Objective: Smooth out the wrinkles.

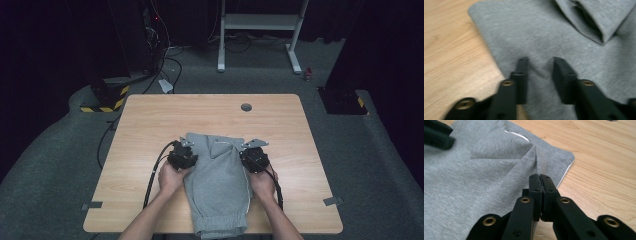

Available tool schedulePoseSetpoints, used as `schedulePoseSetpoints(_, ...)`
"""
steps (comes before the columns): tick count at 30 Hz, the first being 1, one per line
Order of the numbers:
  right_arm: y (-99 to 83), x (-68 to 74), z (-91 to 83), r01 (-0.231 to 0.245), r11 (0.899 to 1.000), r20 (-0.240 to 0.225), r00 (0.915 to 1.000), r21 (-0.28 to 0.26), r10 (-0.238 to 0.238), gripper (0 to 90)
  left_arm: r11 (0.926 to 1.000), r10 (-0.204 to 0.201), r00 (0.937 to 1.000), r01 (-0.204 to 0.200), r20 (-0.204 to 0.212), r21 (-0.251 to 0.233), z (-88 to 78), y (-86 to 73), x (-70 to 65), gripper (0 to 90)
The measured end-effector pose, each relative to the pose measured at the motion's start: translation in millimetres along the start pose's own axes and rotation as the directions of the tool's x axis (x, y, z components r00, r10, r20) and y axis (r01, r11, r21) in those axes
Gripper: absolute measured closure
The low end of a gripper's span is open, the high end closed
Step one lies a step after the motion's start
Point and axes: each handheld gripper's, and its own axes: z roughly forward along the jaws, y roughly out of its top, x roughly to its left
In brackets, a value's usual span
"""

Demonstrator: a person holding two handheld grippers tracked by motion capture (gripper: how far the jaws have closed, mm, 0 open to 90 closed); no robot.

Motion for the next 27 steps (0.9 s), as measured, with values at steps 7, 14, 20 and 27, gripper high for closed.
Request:
schedulePoseSetpoints(7,-17.2,-19.5,9.8,-0.061,0.995,0.031,0.9978,0.074,0.059,88.9,0.9997,-0.022,0.9998,0.022,-0.003,-0.011,-0.7,-3.3,4.3,85.3)
schedulePoseSetpoints(14,-11.8,-14.5,1.2,-0.052,0.999,0.017,0.9985,0.014,0.051,75.7,0.9984,-0.028,0.9993,0.029,0.026,-0.048,0.1,-7.7,5.8,77.8)
schedulePoseSetpoints(20,25.3,-3.6,16.9,-0.046,0.999,-0.092,0.9948,-0.003,0.045,70.2,0.996,0.032,0.9985,-0.028,0.045,-0.085,-1.4,-15.1,2.6,63.0)
schedulePoseSetpoints(27,47.5,4.0,46.8,-0.053,0.997,-0.084,0.9948,0.056,0.058,59.1,0.9891,0.037,0.9986,-0.031,0.039,-0.144,0.8,-22.7,-0.1,51.7)
